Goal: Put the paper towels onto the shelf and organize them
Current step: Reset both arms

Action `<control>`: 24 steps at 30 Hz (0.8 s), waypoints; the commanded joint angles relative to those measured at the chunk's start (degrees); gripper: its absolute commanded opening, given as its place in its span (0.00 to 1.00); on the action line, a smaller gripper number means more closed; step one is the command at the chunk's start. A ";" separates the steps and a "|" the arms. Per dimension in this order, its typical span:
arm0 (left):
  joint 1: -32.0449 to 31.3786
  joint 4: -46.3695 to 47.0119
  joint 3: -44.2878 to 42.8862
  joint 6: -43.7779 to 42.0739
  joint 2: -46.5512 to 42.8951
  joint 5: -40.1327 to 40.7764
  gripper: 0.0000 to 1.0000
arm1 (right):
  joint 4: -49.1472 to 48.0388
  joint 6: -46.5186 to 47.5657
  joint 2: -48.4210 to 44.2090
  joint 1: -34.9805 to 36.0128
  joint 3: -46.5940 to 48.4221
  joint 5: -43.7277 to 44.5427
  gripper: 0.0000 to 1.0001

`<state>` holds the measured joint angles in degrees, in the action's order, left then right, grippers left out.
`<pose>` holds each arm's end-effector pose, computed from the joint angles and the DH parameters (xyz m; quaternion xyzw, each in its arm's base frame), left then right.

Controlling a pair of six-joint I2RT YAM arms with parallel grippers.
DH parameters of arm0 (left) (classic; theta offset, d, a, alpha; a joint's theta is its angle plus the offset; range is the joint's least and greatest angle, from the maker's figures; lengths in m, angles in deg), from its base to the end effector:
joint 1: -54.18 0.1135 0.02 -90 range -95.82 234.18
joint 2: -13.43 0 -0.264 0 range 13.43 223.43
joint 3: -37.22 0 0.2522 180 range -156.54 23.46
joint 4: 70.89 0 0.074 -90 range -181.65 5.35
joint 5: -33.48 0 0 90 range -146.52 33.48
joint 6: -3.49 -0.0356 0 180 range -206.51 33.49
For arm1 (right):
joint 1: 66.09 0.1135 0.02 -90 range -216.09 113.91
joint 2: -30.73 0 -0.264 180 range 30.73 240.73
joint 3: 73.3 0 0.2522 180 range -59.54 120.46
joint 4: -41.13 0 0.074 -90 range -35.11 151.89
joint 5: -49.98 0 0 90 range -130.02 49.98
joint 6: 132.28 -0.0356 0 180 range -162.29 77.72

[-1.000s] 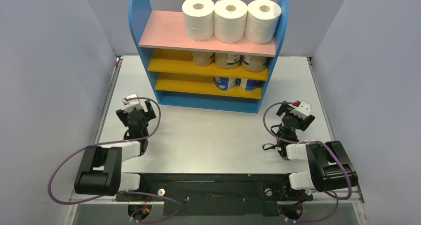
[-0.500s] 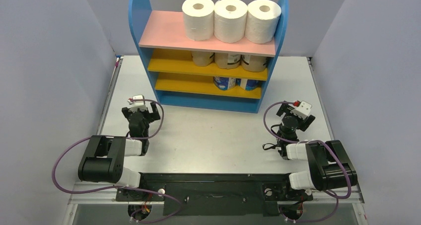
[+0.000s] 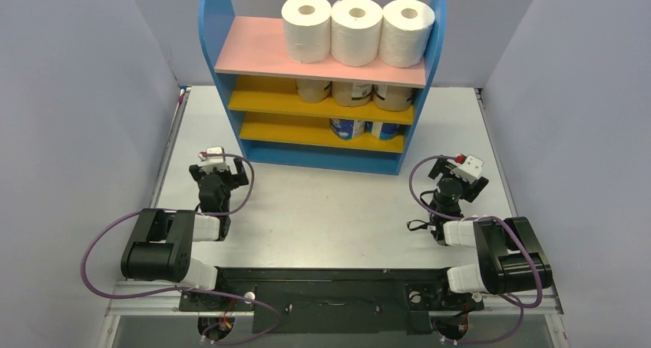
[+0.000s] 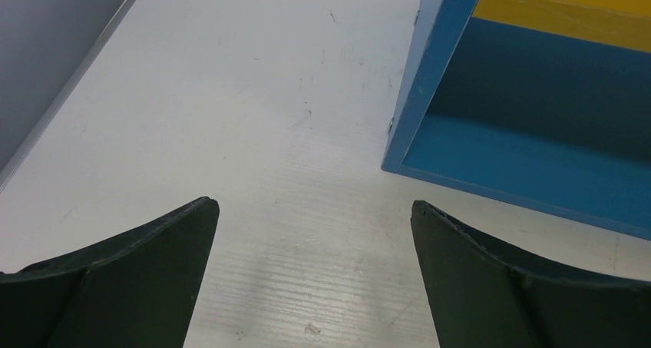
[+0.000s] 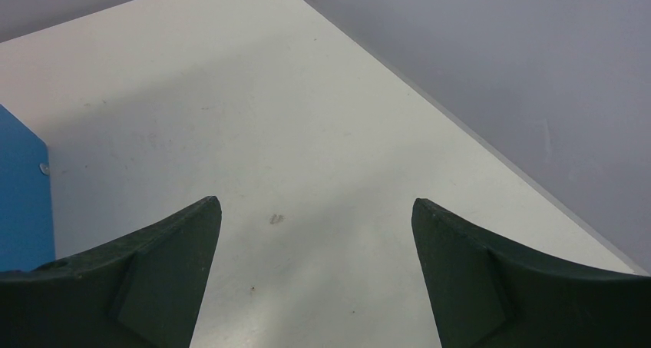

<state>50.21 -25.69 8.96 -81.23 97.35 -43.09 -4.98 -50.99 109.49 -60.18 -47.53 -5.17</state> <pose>0.2411 -0.0084 0.1481 -0.0835 0.7624 0.0384 0.6405 0.2237 0.0027 0.1587 0.2160 0.7089 -0.1417 0.6563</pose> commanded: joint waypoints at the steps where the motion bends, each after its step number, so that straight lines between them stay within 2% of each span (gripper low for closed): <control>1: 0.41 3.43 -0.27 0.16 0.07 -0.77 0.96 | -1.73 -1.20 -0.37 -0.39 1.52 -1.07 0.90; 24: 0.37 2.96 -0.59 0.27 0.30 -0.94 0.96 | -1.75 -1.22 -0.38 -0.41 1.52 -1.03 0.90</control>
<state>50.21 -25.69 8.96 -81.23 97.35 -43.31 -4.98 -51.10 109.49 -60.18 -47.53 -5.54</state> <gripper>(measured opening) 0.965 0.899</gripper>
